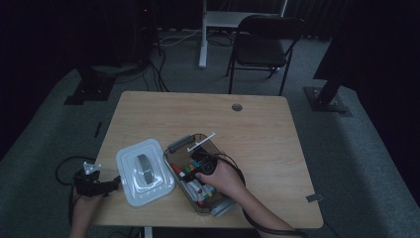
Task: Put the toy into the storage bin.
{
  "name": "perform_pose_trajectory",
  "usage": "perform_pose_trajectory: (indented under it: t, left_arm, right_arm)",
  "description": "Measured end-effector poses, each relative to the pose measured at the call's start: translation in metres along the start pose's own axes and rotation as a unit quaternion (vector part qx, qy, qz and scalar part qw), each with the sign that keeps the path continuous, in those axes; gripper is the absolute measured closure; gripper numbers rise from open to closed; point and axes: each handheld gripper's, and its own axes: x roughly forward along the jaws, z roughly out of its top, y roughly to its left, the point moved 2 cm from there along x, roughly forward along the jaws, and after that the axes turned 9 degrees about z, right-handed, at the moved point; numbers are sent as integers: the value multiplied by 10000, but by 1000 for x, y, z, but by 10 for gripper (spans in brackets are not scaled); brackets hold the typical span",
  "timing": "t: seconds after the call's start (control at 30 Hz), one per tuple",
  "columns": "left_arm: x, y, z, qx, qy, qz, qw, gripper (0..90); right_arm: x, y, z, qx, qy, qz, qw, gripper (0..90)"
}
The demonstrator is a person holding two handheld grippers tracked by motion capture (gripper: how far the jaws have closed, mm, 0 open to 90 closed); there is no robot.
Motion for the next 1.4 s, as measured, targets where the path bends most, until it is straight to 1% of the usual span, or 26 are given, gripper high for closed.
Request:
perform_pose_trajectory:
  t: [0.03, 0.07, 0.13, 0.2, 0.23, 0.33, 0.37, 0.4, 0.43, 0.5, 0.6, 0.7, 0.77, 0.93, 1.0, 1.03, 1.13, 1.17, 1.2, 1.23, 1.3, 1.37, 1.4]
  left_arm:
    - [0, 0, 0, 4, -1, 3, 10000, 6]
    - [0, 0, 0, -7, 2, -1, 10000, 6]
    - [0, 0, 0, -12, 0, -4, 10000, 6]
    - [0, 0, 0, -5, 6, -4, 10000, 6]
    - [0, 0, 0, -4, 7, -3, 10000, 6]
    - [0, 0, 0, -5, 8, -3, 10000, 6]
    - [0, 0, 0, -3, 8, -3, 10000, 6]
    - [0, 0, 0, -4, 7, -3, 10000, 6]
    - [0, 0, 0, -2, 7, -3, 10000, 7]
    - [0, 0, 0, -3, 8, -3, 10000, 6]
    - [0, 0, 0, -9, 5, -3, 10000, 6]
    - [0, 0, 0, -3, 1, 0, 10000, 7]
    - [0, 0, 0, -4, 1, 0, 10000, 6]
    - [0, 0, 0, -4, 0, 0, 10000, 6]
    - [0, 0, 0, -4, 1, -1, 10000, 6]
    - [0, 0, 0, -1, 11, -3, 10000, 6]
    - [0, 0, 0, -3, 8, -2, 10000, 6]
    - [0, 0, 0, -2, 8, -2, 10000, 6]
    - [0, 0, 0, -2, 8, -2, 10000, 6]
    - [0, 0, 0, -2, 7, -3, 10000, 6]
    - [0, 0, 0, -2, 7, -2, 10000, 7]
    - [0, 0, 0, -3, 6, -2, 10000, 6]
    - [0, 0, 0, -3, 6, -1, 10000, 6]
  right_arm:
    - [2, 0, 0, -15, 37, -44, 10000, 766]
    - [4, -1, 0, 2, 79, -35, 10000, 767]
    - [8, -2, 1, 78, 236, 59, 9997, 767]
    - [11, -3, 1, 117, 276, 95, 9995, 767]
    - [15, -4, 1, 107, 425, 78, 9990, 766]
    - [20, -5, 2, 113, 609, 97, 9980, 764]
    - [21, -6, 2, 129, 648, 82, 9978, 762]
    - [24, -8, 2, 123, 765, 17, 9970, 760]
    - [25, -8, 1, 137, 758, 21, 9970, 753]
    - [25, -8, 1, 130, 803, 64, 9967, 704]
    - [19, -4, 2, 45, 692, 119, 9975, 674]
    - [10, -2, 4, -183, 462, 108, 9987, 615]
    - [2, -1, 5, -352, 356, 51, 9987, 607]
    - [-23, 1, 4, -678, -48, 78, 9977, 577]
    - [-35, 1, 2, -735, -247, 110, 9969, 554]
    - [-41, 1, 1, -849, -361, 79, 9957, 544]
    - [-64, -1, -3, -1042, -752, -10, 9917, 515]
    - [-71, -2, -4, -1021, -878, -25, 9909, 514]
    - [-71, -2, -4, -1021, -878, -25, 9909, 514]
    - [-85, -6, -6, -1070, -1147, -128, 9875, 494]
    - [-96, -13, -9, -1024, -1376, -213, 9850, 481]
    - [-107, -20, -13, -1047, -1620, -301, 9808, 474]
    - [-111, -24, -15, -1002, -1666, -322, 9804, 474]
